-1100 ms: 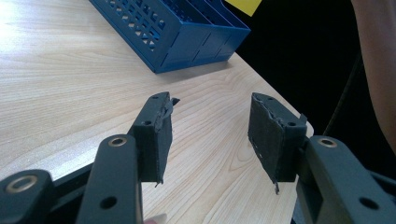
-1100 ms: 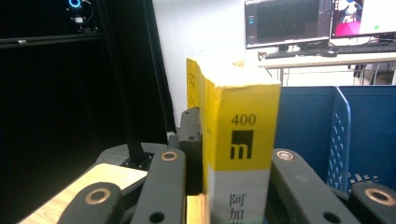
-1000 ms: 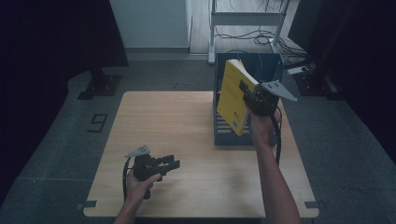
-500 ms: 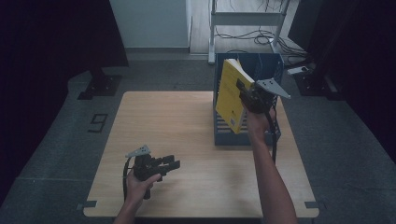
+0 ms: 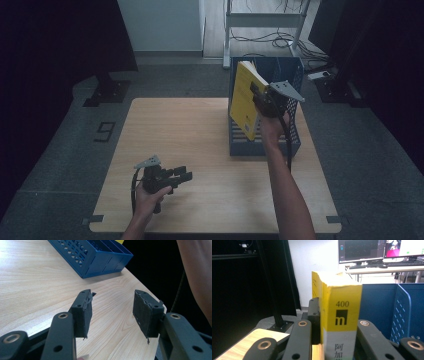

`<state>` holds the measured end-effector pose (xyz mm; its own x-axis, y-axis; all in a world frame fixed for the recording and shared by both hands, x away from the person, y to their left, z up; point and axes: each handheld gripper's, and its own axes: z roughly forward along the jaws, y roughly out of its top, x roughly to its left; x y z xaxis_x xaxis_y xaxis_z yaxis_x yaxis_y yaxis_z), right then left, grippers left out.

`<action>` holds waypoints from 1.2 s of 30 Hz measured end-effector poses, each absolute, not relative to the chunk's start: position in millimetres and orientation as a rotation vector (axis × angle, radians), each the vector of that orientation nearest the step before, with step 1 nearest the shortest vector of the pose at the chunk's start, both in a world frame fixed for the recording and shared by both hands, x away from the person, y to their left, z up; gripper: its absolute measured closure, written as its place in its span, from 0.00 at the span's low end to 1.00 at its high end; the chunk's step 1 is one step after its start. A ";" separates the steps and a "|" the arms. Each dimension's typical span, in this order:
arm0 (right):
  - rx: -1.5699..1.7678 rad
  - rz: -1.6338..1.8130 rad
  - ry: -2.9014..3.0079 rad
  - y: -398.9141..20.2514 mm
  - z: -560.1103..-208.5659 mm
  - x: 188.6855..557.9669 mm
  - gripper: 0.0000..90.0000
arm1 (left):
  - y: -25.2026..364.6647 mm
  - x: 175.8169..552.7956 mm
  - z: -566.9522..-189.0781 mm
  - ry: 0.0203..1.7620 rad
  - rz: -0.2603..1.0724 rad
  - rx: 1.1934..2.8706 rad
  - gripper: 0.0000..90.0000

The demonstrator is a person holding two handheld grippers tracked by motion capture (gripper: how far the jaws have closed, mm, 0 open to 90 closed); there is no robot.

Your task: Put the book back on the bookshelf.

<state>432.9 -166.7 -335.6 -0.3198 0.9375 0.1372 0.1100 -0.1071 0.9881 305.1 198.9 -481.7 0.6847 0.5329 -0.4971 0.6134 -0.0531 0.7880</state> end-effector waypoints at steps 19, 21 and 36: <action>1.214 1.491 1.438 -174.0 -333.2 437.6 0.83 | 197.6 305.8 -483.4 0.934 -0.089 1.711 0.55; 1.216 1.496 1.435 -174.9 -332.6 437.0 0.83 | 197.9 306.0 -483.7 0.935 -0.090 1.711 0.55; 1.225 1.491 1.414 -171.6 -334.7 445.7 0.83 | 197.6 308.2 -487.5 0.942 -0.103 1.717 0.55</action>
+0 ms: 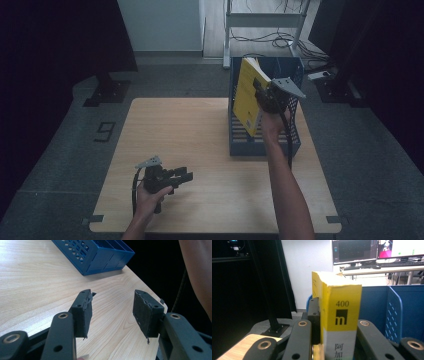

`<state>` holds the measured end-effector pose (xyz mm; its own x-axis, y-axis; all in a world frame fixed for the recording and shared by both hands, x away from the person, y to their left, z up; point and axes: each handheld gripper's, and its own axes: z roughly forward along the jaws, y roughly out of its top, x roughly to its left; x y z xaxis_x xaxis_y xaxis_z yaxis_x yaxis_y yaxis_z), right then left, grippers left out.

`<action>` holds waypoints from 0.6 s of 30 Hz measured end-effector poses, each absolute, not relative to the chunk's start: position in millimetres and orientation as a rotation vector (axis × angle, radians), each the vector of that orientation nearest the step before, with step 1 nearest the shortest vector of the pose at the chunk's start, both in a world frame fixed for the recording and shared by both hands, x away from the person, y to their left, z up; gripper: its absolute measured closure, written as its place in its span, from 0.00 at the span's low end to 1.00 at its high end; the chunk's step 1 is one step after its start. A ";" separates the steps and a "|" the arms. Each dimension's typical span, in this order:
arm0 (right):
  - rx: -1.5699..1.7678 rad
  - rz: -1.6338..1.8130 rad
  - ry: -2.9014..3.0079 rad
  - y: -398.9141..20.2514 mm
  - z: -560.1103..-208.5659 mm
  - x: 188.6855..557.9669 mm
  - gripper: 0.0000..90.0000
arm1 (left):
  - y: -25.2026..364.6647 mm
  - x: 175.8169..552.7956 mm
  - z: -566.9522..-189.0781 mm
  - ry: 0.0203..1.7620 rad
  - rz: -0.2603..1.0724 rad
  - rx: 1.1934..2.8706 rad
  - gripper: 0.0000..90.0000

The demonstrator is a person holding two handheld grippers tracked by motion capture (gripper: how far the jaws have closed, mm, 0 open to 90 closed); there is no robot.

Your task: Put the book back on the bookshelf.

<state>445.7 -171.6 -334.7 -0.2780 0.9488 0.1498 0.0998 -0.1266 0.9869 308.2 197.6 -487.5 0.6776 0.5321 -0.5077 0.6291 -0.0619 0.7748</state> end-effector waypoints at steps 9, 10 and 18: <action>1.242 1.473 1.406 -164.1 -343.9 459.2 0.83 | 202.4 312.2 -490.4 0.956 -0.110 1.703 0.55; 1.244 1.472 1.406 -163.0 -344.9 460.8 0.83 | 203.5 313.0 -490.9 0.956 -0.113 1.707 0.55; 1.264 1.463 1.391 -159.2 -351.0 471.2 0.83 | 204.6 314.9 -490.7 0.948 -0.134 1.690 0.55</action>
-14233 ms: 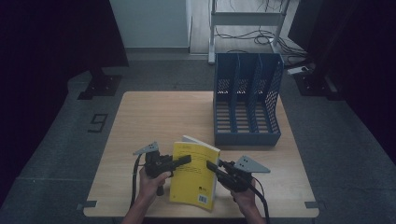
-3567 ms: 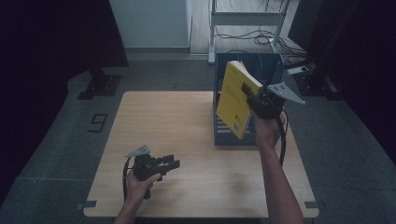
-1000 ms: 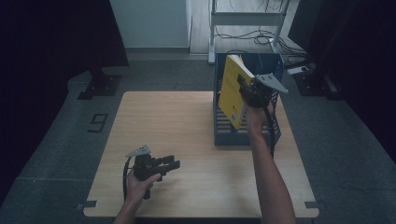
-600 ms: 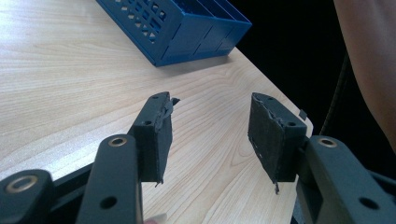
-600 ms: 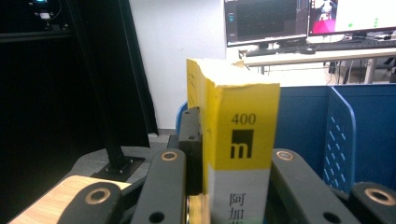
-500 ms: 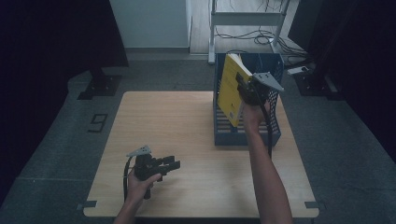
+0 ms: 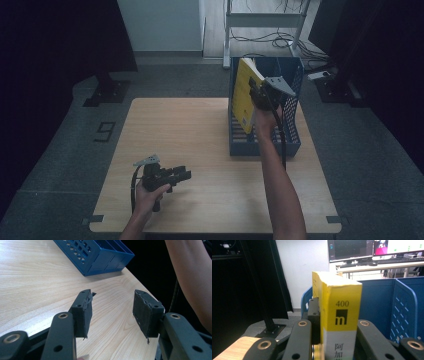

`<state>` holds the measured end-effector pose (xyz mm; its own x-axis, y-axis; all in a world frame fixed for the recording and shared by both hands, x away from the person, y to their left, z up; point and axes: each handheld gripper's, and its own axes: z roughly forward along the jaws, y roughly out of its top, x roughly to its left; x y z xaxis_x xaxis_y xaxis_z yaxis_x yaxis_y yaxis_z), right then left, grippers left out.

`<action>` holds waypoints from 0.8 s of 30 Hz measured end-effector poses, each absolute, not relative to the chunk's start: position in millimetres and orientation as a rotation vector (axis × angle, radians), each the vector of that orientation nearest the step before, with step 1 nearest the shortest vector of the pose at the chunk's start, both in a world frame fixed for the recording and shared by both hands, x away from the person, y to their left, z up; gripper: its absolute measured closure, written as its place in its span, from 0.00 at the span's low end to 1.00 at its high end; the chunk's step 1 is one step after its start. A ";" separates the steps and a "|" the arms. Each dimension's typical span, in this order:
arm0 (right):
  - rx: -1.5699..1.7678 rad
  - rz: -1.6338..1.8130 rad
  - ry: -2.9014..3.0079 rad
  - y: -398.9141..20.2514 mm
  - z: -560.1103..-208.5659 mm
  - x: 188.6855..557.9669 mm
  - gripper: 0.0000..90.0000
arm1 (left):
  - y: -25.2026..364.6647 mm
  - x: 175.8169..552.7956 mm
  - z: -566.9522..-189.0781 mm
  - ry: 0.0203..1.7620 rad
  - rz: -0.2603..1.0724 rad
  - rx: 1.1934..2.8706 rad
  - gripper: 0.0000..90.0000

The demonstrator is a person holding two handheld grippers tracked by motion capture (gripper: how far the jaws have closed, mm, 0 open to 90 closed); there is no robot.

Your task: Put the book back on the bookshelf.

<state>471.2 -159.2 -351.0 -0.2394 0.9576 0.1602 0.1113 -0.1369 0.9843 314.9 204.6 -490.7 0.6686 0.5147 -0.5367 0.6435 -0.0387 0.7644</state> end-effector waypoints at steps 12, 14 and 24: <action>1.243 1.438 1.402 -150.1 -354.9 473.6 0.83 | 204.1 315.0 -491.1 0.953 -0.126 1.696 0.55; 1.234 1.435 1.404 -148.4 -354.5 473.4 0.83 | 204.0 315.2 -491.4 0.952 -0.126 1.699 0.55; 1.234 1.401 1.406 -142.7 -359.1 479.0 0.83 | 204.0 315.4 -491.9 0.953 -0.126 1.701 0.55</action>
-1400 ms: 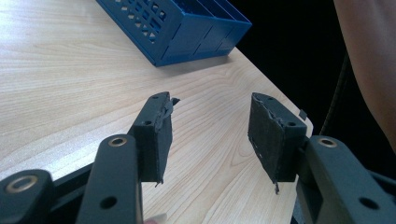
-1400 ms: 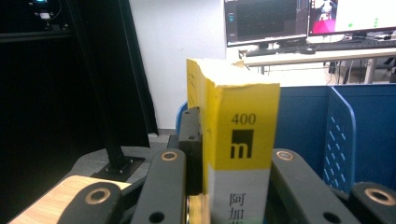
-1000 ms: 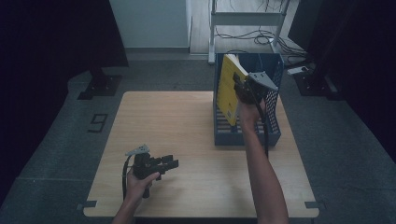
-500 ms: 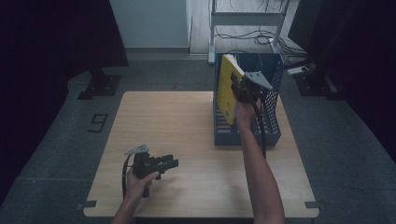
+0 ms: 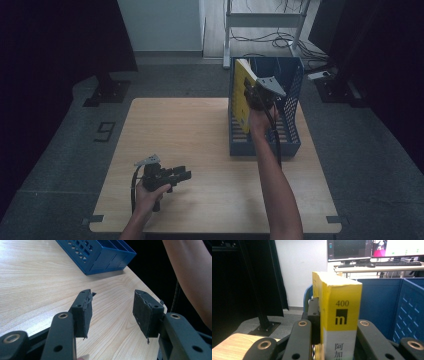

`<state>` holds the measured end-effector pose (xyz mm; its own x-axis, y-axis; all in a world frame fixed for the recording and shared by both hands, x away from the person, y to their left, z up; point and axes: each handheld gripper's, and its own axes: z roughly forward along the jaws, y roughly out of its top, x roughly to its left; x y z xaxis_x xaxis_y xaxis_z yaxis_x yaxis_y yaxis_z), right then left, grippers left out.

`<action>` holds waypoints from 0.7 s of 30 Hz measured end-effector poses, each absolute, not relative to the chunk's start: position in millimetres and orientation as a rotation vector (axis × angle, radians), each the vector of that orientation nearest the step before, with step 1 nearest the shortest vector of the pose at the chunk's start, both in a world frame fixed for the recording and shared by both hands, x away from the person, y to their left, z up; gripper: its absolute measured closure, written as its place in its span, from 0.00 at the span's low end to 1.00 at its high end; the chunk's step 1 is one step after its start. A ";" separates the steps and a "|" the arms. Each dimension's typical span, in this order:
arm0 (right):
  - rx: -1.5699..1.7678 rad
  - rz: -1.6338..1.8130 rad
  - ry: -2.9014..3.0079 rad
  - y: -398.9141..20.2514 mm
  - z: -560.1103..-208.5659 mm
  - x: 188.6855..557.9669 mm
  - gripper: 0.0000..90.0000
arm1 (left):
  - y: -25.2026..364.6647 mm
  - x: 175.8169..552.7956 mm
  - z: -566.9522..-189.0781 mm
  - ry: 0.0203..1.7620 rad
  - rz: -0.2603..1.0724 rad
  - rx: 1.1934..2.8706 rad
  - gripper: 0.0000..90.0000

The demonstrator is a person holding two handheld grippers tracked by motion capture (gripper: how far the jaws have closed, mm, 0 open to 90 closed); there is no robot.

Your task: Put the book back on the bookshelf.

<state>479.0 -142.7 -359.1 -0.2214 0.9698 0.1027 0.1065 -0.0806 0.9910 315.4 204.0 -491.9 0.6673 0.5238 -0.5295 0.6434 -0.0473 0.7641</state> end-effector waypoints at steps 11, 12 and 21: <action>1.264 1.371 1.410 -143.8 -373.4 487.9 0.83 | 202.9 316.1 -493.4 0.954 -0.130 1.707 0.55; 1.267 1.369 1.409 -143.8 -374.3 488.9 0.83 | 202.7 316.2 -493.6 0.954 -0.131 1.708 0.55; 1.281 1.354 1.407 -141.8 -382.8 498.2 0.83 | 201.1 316.6 -494.9 0.957 -0.135 1.711 0.55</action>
<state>498.2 -141.8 -382.8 -0.1826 0.9777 0.1034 0.1407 -0.0781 0.9870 316.6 201.1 -494.9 0.6655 0.5235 -0.5321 0.6501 -0.0563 0.7577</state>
